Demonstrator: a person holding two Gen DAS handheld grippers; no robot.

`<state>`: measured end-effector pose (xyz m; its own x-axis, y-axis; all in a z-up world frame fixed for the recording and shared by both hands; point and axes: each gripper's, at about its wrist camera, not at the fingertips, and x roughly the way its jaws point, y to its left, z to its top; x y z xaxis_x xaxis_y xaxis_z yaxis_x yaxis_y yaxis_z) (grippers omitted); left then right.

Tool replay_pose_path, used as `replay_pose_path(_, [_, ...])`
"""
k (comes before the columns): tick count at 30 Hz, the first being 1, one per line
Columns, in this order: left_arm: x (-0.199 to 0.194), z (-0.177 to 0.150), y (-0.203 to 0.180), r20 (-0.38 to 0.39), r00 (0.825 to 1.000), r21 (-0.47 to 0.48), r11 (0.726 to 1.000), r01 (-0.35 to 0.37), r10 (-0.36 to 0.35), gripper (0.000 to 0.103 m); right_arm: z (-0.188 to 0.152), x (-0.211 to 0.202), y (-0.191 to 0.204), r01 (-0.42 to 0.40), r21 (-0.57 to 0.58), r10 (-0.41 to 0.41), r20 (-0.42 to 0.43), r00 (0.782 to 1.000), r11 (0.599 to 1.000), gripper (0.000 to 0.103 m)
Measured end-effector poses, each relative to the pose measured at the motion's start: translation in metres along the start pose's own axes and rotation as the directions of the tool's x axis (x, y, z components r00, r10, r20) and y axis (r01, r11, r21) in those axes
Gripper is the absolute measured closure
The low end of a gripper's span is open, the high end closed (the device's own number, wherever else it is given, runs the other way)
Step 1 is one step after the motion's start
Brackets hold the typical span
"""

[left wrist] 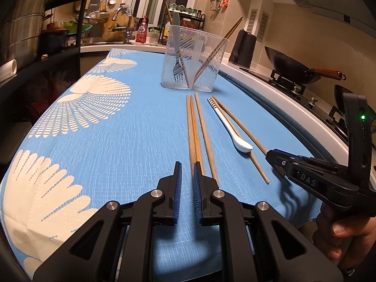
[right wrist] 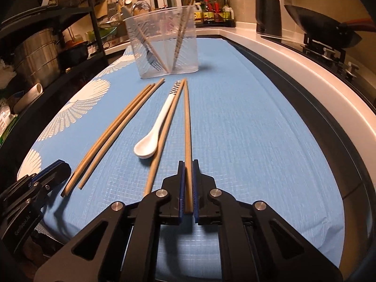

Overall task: Organize utensils
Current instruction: 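Close the left tool on a wooden chopstick while the right tool grasps another chopstick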

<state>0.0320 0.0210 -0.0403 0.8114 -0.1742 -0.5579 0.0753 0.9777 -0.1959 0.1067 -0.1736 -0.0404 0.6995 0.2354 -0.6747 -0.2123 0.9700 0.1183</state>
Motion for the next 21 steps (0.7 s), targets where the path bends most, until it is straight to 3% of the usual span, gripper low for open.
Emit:
replay_pose_path(4, [0.011, -0.004, -0.01, -0.047, 0.998, 0.059, 0.998, -0.028, 0.03, 0.091, 0.0, -0.001, 0.0, 0.016, -0.016, -0.016, 0.004, 1.0, 1.0, 0.097])
replay_pose_path(9, [0.011, -0.008, -0.017, -0.02, 0.998, 0.109, 0.992, -0.056, 0.059, 0.095, -0.001, -0.001, 0.003, 0.02, -0.03, -0.02, 0.015, 1.0, 0.999, 0.095])
replay_pose_path(15, [0.001, -0.011, -0.001, 0.029, 0.985, 0.047, 0.984, -0.169, 0.168, 0.097, -0.005, -0.005, -0.006, 0.077, 0.015, -0.078, 0.038, 0.996, 0.997, 0.097])
replay_pose_path(21, [0.001, -0.011, -0.001, 0.039, 0.983, 0.053, 0.982, -0.18, 0.178, 0.097, -0.006, -0.007, -0.006, 0.081, 0.016, -0.082, 0.046, 0.996, 0.997, 0.095])
